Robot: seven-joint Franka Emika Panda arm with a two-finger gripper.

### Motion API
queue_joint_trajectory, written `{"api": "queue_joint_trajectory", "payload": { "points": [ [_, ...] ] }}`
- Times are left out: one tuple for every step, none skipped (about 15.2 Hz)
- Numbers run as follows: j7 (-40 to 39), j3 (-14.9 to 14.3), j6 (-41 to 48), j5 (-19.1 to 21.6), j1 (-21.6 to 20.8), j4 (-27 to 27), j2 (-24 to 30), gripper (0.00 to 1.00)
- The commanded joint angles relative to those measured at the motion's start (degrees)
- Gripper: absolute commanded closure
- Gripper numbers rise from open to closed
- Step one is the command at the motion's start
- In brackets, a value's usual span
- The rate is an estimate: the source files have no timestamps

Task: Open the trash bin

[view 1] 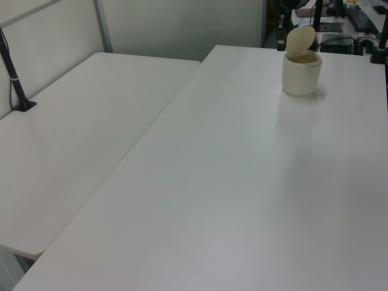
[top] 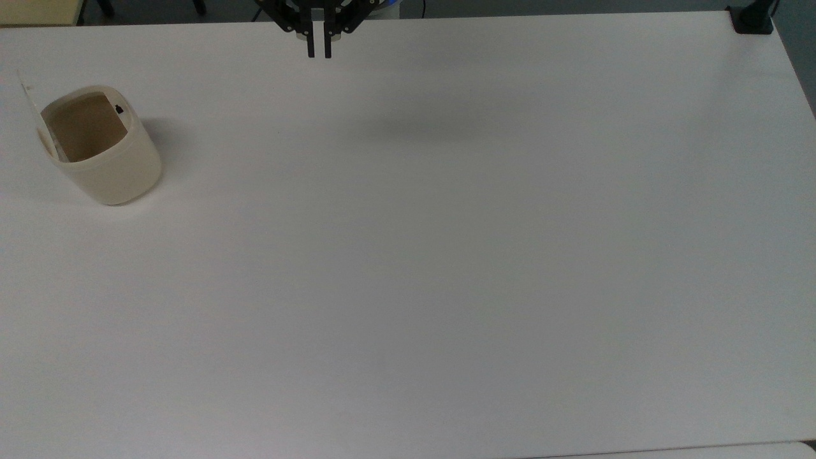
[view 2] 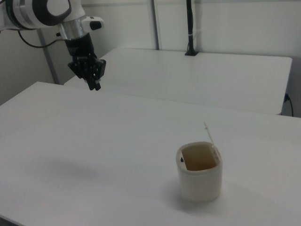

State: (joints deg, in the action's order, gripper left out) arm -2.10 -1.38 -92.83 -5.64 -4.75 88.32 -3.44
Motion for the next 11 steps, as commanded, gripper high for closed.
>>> {"api": "queue_joint_trajectory", "payload": {
  "points": [
    [-1.60,-1.25,0.98,0.98,0.00,1.24,1.42,0.06],
    [-1.51,-1.34,0.98,0.98,0.53,1.16,1.51,0.00],
    [-1.42,-1.43,0.98,0.98,0.71,1.16,1.60,0.00],
    [-1.42,-1.51,1.07,0.98,0.88,1.16,1.68,0.00],
    [-1.25,-1.52,1.07,0.98,1.23,1.16,1.86,0.00],
    [-1.07,-1.52,1.16,0.98,1.32,1.16,1.86,0.00],
    [-0.98,-1.52,1.16,0.98,1.32,1.16,1.95,0.00],
    [-0.98,-1.52,1.16,0.98,1.32,1.16,1.95,0.00],
    [-0.72,-1.52,1.16,0.98,1.32,1.07,1.95,0.00],
    [-0.72,-1.52,1.16,0.98,1.32,0.98,1.95,0.00],
    [-0.72,-1.52,1.16,0.98,1.24,0.98,2.04,0.00]
  ]
}}
